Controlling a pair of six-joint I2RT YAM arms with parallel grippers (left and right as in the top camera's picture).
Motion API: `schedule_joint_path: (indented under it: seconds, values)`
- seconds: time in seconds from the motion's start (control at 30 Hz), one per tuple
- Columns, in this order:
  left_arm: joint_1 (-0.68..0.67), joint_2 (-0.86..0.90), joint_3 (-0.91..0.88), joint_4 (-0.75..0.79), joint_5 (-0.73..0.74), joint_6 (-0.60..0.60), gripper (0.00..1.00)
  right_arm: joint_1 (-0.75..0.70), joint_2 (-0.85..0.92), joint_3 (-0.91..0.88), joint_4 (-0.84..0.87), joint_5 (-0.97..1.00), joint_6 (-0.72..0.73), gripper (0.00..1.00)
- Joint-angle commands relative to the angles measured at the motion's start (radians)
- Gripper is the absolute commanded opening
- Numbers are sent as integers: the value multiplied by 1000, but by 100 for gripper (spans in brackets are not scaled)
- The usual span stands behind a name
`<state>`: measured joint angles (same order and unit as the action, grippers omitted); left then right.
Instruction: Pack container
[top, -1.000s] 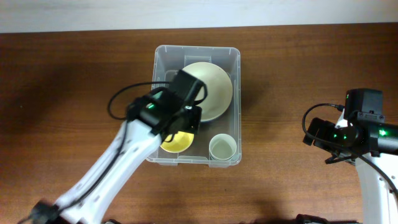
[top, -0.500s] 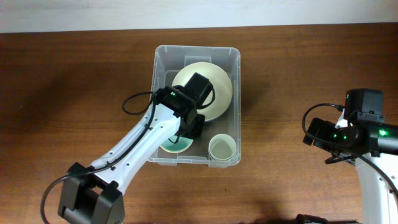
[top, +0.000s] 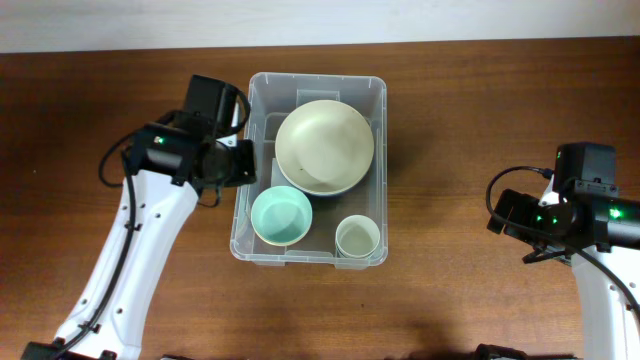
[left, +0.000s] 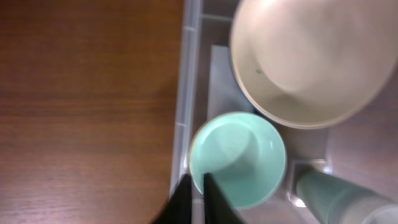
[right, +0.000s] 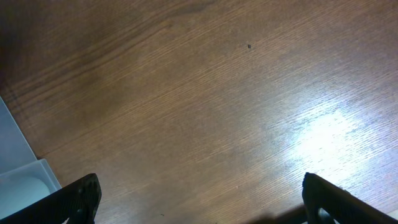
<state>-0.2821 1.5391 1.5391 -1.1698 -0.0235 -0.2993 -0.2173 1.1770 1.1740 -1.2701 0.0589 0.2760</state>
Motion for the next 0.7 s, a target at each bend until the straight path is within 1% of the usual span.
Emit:
schedule_joint_path:
  seconds: [0.0,0.2,0.4,0.5,0.67]
  values:
    - [-66,3,2,-49,54,17,0,-6,-10,-3,2,-3,-6,99]
    - [-116,3,-32,-137,54,16,0,-6,-10,-3,3,-3,-6,99]
    - [-136,3,-167,-124,64,3,0,-6,-10,-3,2,-3,-6,99]
    - [-157,3,-248,-103,97,-1,0,-6,-10,-3,3,-3,-6,99]
    - [-177,3,-324,-109,132,-3,1,-6,-10,-3,2,-3,-6,99]
